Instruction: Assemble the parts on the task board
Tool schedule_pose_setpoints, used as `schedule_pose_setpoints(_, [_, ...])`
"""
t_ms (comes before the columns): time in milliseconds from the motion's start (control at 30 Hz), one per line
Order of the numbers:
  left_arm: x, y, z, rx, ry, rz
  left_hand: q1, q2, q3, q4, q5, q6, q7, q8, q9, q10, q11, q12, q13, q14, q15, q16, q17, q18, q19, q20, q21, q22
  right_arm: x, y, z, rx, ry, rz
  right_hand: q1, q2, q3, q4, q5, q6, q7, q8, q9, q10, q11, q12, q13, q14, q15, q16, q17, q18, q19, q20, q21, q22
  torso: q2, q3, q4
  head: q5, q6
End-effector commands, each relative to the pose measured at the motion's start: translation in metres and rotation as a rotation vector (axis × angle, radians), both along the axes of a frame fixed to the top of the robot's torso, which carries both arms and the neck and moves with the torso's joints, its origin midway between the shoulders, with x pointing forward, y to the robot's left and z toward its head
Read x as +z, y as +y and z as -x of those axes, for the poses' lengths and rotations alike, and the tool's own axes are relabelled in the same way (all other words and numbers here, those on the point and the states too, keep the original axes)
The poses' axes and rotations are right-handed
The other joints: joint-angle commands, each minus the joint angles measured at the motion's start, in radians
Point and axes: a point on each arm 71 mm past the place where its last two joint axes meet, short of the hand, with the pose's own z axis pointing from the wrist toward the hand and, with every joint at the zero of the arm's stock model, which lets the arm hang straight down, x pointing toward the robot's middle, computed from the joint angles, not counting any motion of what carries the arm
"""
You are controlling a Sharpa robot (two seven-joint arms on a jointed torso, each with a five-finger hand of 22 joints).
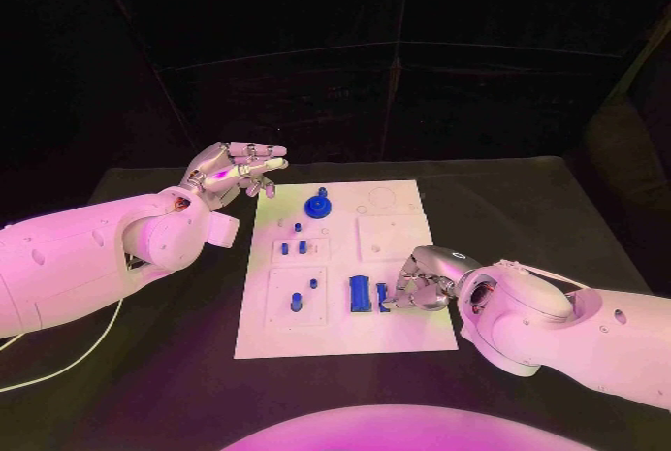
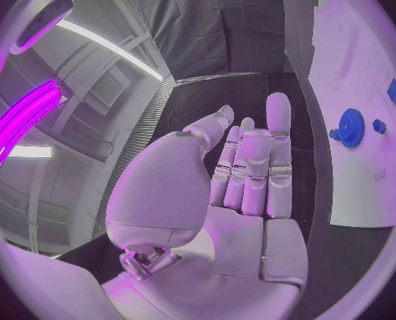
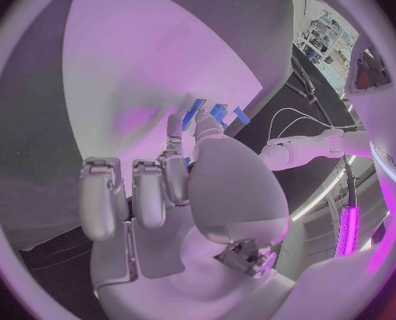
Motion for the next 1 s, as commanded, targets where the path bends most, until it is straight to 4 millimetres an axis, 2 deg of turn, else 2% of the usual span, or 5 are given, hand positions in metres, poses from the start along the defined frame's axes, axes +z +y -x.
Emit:
schedule_pose_setpoints(33, [0.001,-0.001,0.000,-0.008,-0.004,0.009,0.001,0.010,-0.006,-0.002,-0.002,-0.008,-0.002,0.005,-0.001,-0.004,-0.001,0.006,-0.001,-0.008,-0.002,-0.003,-0.001,0.014,-0.004,0.003,-0.004,-0.001,0.007,0.002,0.001,0.040,-0.045,-0.129,-0.015,-0.006,-0.017,0.005,0.023,-0.032,0.010,-0.012,-0.006,0.003,0.010,-0.017,0.069,0.084,0.005,-0.010,0.168,-0.015,0.104,0.001,0.003,0.263,-0.004,-0.0012,0.0004,-0.003,0.007])
schedule_pose_setpoints(367, [-0.001,0.000,-0.003,0.028,0.001,0.045,-0.028,0.010,-0.029,0.017,-0.002,-0.007,-0.003,0.009,0.000,-0.006,0.000,0.016,-0.001,-0.023,0.001,-0.015,-0.028,0.013,-0.008,0.006,-0.013,-0.007,0.016,-0.021,-0.027,0.032,-0.025,-0.589,0.108,0.024,-0.027,-0.055,0.020,-0.150,0.067,-0.107,-0.049,-0.133,0.059,-0.259,-0.083,0.041,0.045,-0.128,0.020,0.034,0.013,0.035,-0.198,0.157,-0.028,-0.0096,0.0050,-0.026,0.047])
schedule_pose_setpoints(600, [-0.007,0.004,-0.012,0.092,0.001,0.077,-0.052,0.017,-0.094,0.051,-0.008,-0.007,-0.011,0.017,-0.001,-0.015,0.006,0.015,-0.008,-0.217,0.017,-0.274,-0.236,0.014,-0.156,0.020,-0.160,-0.093,0.023,-0.044,-0.090,-0.107,-0.004,-0.873,0.223,0.066,0.005,-0.111,-0.070,-0.167,0.097,-0.146,-0.082,-0.405,0.092,-0.790,-0.471,-0.236,0.078,-0.756,-0.574,0.165,-0.344,0.070,-0.973,-0.282,-0.055,-0.0222,-0.0083,-0.035,0.112])
schedule_pose_setpoints(800, [-0.012,0.003,-0.027,0.153,-0.013,0.065,-0.029,0.029,-0.128,0.064,-0.002,-0.049,-0.014,-0.019,-0.003,-0.053,0.042,-0.065,-0.013,-0.357,0.098,-0.667,-0.419,-0.009,-0.389,0.096,-0.414,-0.266,0.031,-0.053,-0.139,-0.201,-0.042,-1.051,0.299,0.082,0.060,-0.114,-0.101,-0.192,0.124,-0.156,-0.158,-0.406,0.159,-1.108,-0.875,-0.350,0.142,-1.154,-0.822,0.161,-0.466,0.132,-1.221,-0.461,-0.063,-0.0240,-0.0102,-0.038,0.169])
schedule_pose_setpoints(1000, [-0.017,-0.002,-0.042,0.217,-0.026,0.047,-0.009,0.045,-0.180,0.066,-0.003,-0.039,-0.017,-0.032,-0.002,-0.082,0.072,-0.122,-0.012,-0.388,0.140,-0.845,-0.504,0.009,-0.512,0.160,-0.536,-0.365,0.031,-0.055,-0.166,-0.235,-0.070,-1.122,0.286,0.068,0.095,-0.123,-0.104,-0.200,0.134,-0.158,-0.235,-0.377,0.164,-1.196,-1.093,-0.329,0.167,-1.340,-0.982,0.161,-0.463,0.153,-1.301,-0.526,-0.066,-0.0214,-0.0073,-0.031,0.196])
